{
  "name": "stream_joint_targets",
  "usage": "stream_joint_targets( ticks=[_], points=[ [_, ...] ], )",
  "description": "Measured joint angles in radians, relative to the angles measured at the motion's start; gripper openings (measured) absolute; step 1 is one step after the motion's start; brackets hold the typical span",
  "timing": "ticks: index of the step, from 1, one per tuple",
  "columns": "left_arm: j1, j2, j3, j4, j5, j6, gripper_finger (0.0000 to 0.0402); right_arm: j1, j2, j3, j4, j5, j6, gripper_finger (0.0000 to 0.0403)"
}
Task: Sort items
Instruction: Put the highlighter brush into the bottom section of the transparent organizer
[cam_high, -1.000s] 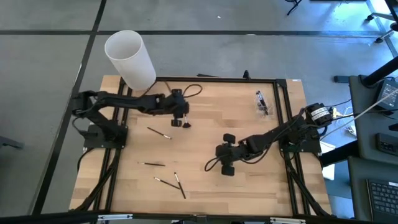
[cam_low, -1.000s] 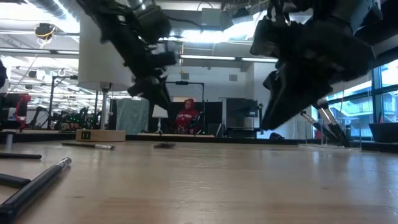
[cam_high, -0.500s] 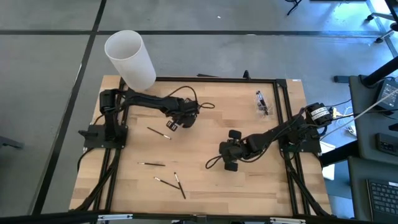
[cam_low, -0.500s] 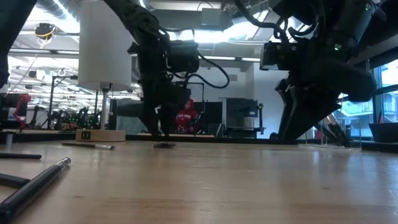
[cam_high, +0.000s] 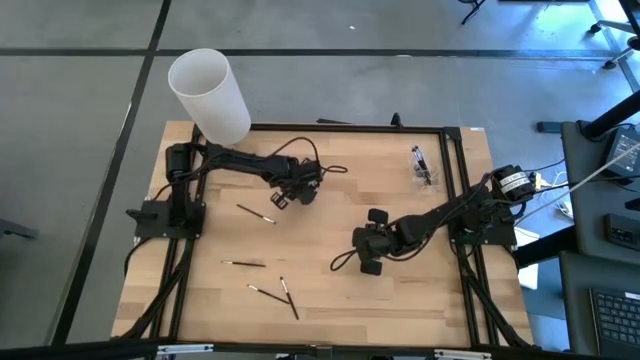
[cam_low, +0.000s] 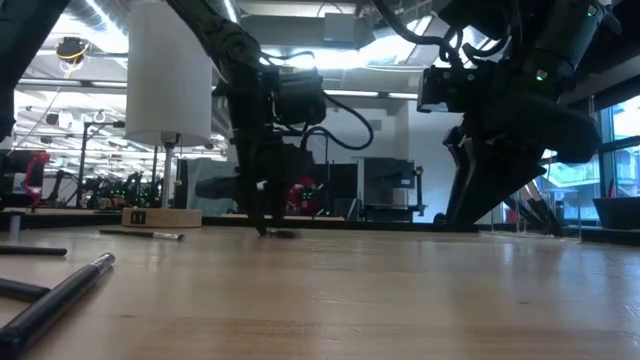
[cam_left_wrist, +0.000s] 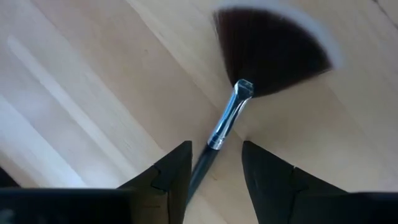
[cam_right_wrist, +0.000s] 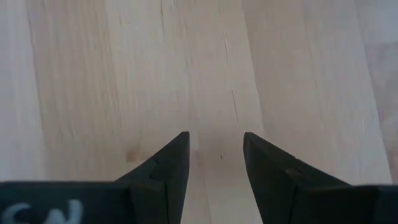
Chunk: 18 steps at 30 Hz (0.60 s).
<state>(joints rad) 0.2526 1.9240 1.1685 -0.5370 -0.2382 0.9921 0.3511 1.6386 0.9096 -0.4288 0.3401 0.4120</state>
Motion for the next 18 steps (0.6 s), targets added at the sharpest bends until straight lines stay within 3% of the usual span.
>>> stream_joint_targets(
  ticks=[12, 18],
  points=[
    [0.005, 0.003, -0.003, -0.020, 0.040, -0.201, 0.0037, 0.000, 0.000, 0.000, 0.012, -0.003, 0.016, 0.0152],
    [0.005, 0.005, -0.003, 0.004, 0.057, -0.296, 0.0023, 0.003, 0.000, 0.000, 0.012, -0.026, 0.042, 0.0152]
  ],
)
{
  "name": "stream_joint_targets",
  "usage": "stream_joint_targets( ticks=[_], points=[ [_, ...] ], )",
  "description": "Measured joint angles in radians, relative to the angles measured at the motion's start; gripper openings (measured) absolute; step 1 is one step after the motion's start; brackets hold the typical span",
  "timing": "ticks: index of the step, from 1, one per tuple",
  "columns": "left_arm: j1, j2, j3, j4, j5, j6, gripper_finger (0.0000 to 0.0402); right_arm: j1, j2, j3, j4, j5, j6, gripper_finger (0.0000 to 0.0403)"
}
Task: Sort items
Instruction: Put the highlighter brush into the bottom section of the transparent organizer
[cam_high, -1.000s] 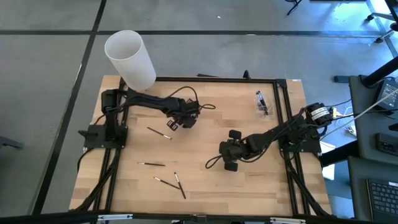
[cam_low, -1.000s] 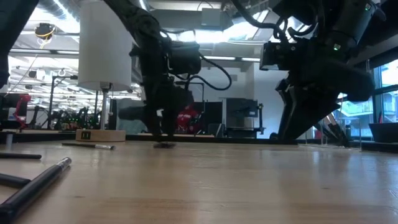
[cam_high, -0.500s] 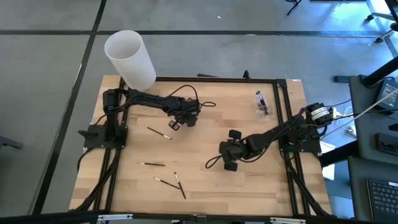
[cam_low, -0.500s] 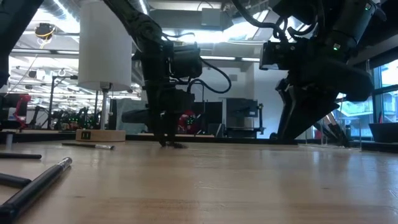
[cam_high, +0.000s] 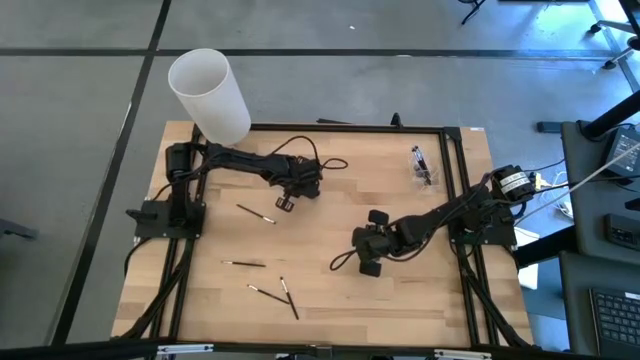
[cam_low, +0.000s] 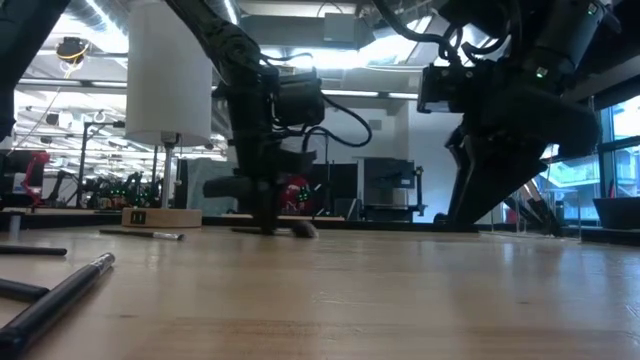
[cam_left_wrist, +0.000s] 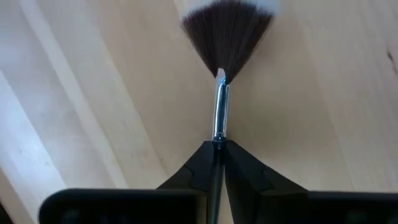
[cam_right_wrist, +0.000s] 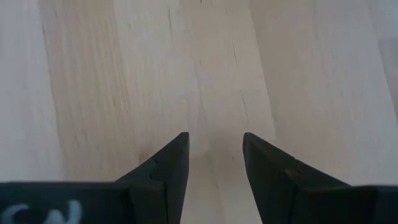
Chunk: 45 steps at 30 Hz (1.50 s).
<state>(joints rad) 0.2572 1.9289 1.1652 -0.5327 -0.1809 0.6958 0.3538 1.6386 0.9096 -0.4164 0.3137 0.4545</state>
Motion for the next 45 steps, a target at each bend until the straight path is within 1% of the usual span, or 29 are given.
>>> stream_joint_targets(
  ticks=[3, 7, 9, 15, 19, 23, 27, 29, 31, 33, 37, 39, 41, 45],
  points=[
    [-0.010, -0.002, -0.001, 0.017, -0.029, -0.063, 0.0031, 0.000, 0.000, 0.000, 0.000, 0.029, 0.053, 0.0152],
    [-0.025, -0.002, -0.004, 0.058, -0.063, -0.200, 0.0041, 0.000, 0.000, 0.000, -0.009, 0.140, 0.135, 0.0152],
    [-0.027, 0.000, -0.004, 0.092, -0.058, -0.286, 0.0042, 0.000, 0.000, 0.000, -0.023, 0.175, 0.152, 0.0152],
    [-0.027, 0.002, -0.003, 0.140, 0.007, -0.585, 0.0033, 0.000, 0.000, 0.000, -0.032, 0.189, 0.174, 0.0151],
    [-0.023, 0.002, -0.003, 0.169, 0.100, -0.720, 0.0031, 0.000, -0.012, 0.000, -0.032, 0.189, 0.174, 0.0151],
    [-0.024, 0.002, -0.003, 0.193, 0.187, -0.814, 0.0033, -0.003, -0.072, 0.000, -0.086, 0.216, 0.180, 0.0151],
    [-0.025, 0.002, -0.003, 0.210, 0.265, -0.883, 0.0033, -0.004, -0.168, 0.000, -0.209, 0.330, 0.246, 0.0151],
    [-0.024, 0.001, -0.003, 0.231, 0.285, -0.901, 0.0031, -0.004, -0.209, 0.000, -0.249, 0.371, 0.288, 0.0151],
    [-0.028, 0.001, -0.003, 0.255, 0.286, -0.920, 0.0030, -0.004, -0.237, -0.004, -0.241, 0.378, 0.299, 0.0151],
    [-0.028, -0.007, -0.003, 0.288, 0.288, -0.937, 0.0030, -0.009, -0.258, -0.035, -0.203, 0.351, 0.292, 0.0151],
    [-0.027, -0.042, -0.002, 0.356, 0.288, -0.990, 0.0033, -0.056, -0.272, -0.151, -0.100, 0.285, 0.282, 0.0151],
    [-0.028, -0.068, -0.002, 0.397, 0.284, -1.020, 0.0032, -0.090, -0.283, -0.220, -0.008, 0.230, 0.279, 0.0151],
    [-0.032, -0.099, -0.002, 0.429, 0.280, -1.055, 0.0031, -0.122, -0.302, -0.298, 0.141, 0.164, 0.258, 0.0151],
    [-0.053, -0.130, -0.001, 0.543, 0.278, -1.095, 0.0033, -0.184, -0.344, -0.466, 0.622, -0.008, 0.162, 0.0151]
  ],
)
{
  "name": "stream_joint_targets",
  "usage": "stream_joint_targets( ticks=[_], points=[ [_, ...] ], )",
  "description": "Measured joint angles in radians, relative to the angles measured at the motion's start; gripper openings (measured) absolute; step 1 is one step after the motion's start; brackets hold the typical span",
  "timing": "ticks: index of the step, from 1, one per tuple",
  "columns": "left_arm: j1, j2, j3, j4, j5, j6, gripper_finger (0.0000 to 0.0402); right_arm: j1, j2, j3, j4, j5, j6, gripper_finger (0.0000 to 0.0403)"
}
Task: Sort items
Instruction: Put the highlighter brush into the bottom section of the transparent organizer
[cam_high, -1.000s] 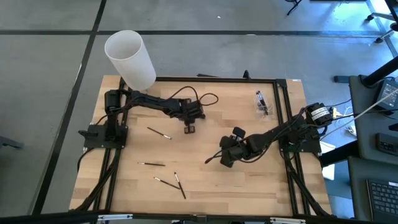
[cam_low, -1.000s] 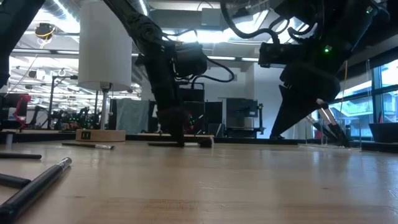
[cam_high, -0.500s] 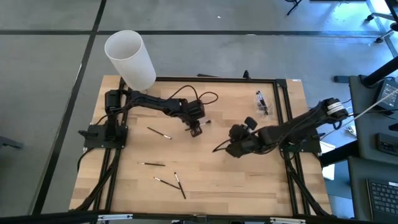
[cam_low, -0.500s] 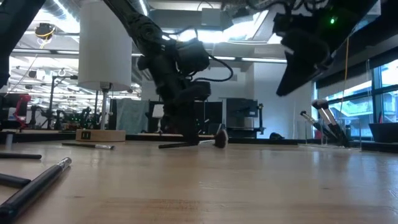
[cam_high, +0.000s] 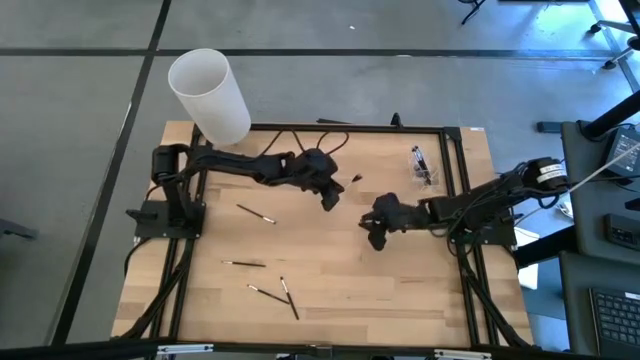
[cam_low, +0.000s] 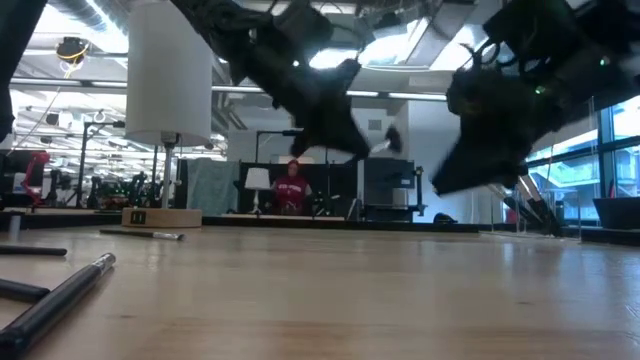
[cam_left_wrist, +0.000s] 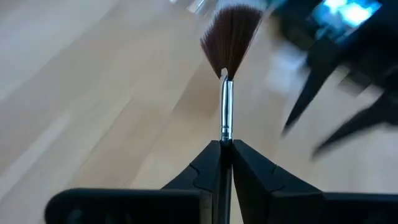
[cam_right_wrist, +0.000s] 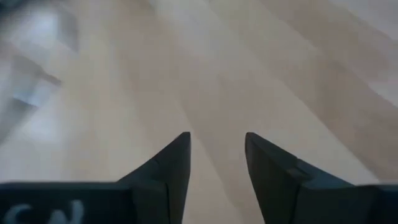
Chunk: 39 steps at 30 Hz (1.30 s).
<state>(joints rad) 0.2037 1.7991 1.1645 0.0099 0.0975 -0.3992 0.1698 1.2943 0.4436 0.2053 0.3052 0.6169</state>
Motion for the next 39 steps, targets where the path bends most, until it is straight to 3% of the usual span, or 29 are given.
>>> stream_joint_targets(
  ticks=[3, 6, 23, 32, 39],
  points=[
    [-0.023, -0.009, 0.000, 0.088, 0.021, -0.024, 0.0035, -0.035, -0.018, -0.100, 0.285, -0.081, -0.040, 0.0151],
    [-0.049, -0.009, 0.000, 0.140, 0.066, -0.058, 0.0034, -0.050, -0.033, -0.154, 0.418, -0.093, -0.042, 0.0151],
    [-0.165, -0.009, 0.000, 0.223, 0.026, -0.078, 0.0033, -0.011, -0.113, -0.171, 0.641, -0.079, -0.109, 0.0151],
    [-0.175, -0.009, 0.000, 0.247, 0.030, -0.078, 0.0032, 0.009, -0.113, -0.171, 0.651, 0.015, -0.132, 0.0151],
    [-0.175, -0.009, 0.000, 0.258, 0.029, -0.077, 0.0033, 0.012, -0.113, -0.171, 0.675, 0.015, -0.152, 0.0102]
  ],
)
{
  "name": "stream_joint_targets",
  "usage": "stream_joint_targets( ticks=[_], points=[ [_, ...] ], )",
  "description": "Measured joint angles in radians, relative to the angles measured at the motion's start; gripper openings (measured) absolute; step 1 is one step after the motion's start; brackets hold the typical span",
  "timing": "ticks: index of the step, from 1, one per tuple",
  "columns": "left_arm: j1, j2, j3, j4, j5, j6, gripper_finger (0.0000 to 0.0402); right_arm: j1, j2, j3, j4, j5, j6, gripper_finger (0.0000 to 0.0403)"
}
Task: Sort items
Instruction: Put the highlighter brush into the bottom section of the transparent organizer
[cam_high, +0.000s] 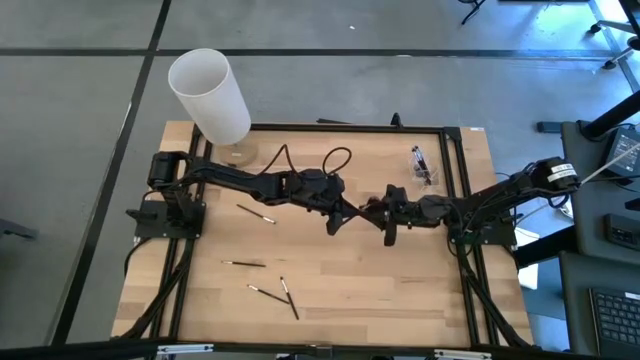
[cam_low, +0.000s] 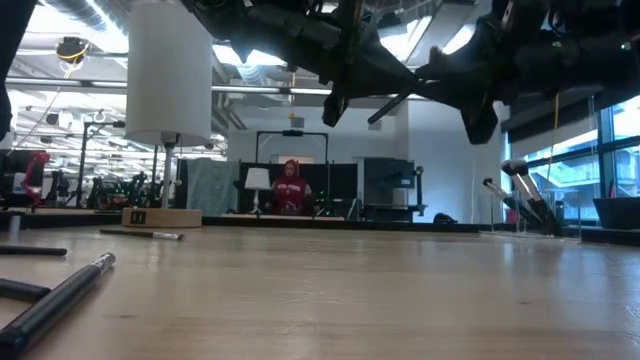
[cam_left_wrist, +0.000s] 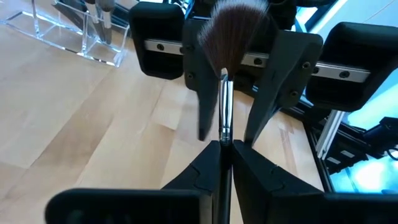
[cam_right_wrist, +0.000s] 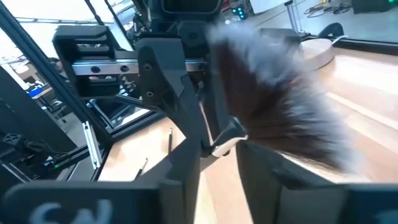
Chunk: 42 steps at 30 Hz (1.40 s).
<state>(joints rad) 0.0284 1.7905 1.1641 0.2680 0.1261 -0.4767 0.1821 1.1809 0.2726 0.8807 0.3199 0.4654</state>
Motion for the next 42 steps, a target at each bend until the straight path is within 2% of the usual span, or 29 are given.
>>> stream_joint_targets(
  ticks=[6, 9, 16, 24, 29, 34, 39, 42],
  points=[
    [-0.008, 0.000, 0.000, -0.002, 0.002, 0.017, 0.0033, 0.015, 0.000, 0.000, 0.013, 0.002, -0.027, 0.0036],
    [-0.014, 0.000, 0.000, -0.001, 0.008, 0.018, 0.0032, 0.025, 0.000, -0.001, 0.025, 0.006, -0.036, 0.0022],
    [-0.030, 0.000, 0.000, 0.005, -0.003, 0.018, 0.0038, 0.044, 0.001, -0.001, 0.033, 0.042, -0.036, 0.0039],
    [-0.033, 0.000, 0.000, -0.002, -0.008, 0.022, 0.0062, 0.045, 0.001, -0.001, 0.034, 0.050, -0.054, 0.0024],
    [-0.039, 0.001, 0.000, -0.008, -0.021, 0.061, 0.0093, 0.044, 0.001, 0.002, 0.023, 0.095, -0.060, 0.0030],
    [-0.063, 0.002, 0.000, -0.010, -0.105, 0.114, 0.0135, 0.044, 0.000, 0.002, 0.010, 0.117, -0.079, 0.0025],
    [-0.081, 0.002, 0.000, -0.046, -0.133, 0.124, 0.0172, 0.044, 0.000, 0.003, -0.014, 0.130, -0.084, 0.0026],
    [-0.095, 0.002, 0.000, -0.089, -0.151, 0.115, 0.0188, 0.042, -0.003, 0.019, -0.107, 0.185, -0.092, 0.0026]
  ],
)
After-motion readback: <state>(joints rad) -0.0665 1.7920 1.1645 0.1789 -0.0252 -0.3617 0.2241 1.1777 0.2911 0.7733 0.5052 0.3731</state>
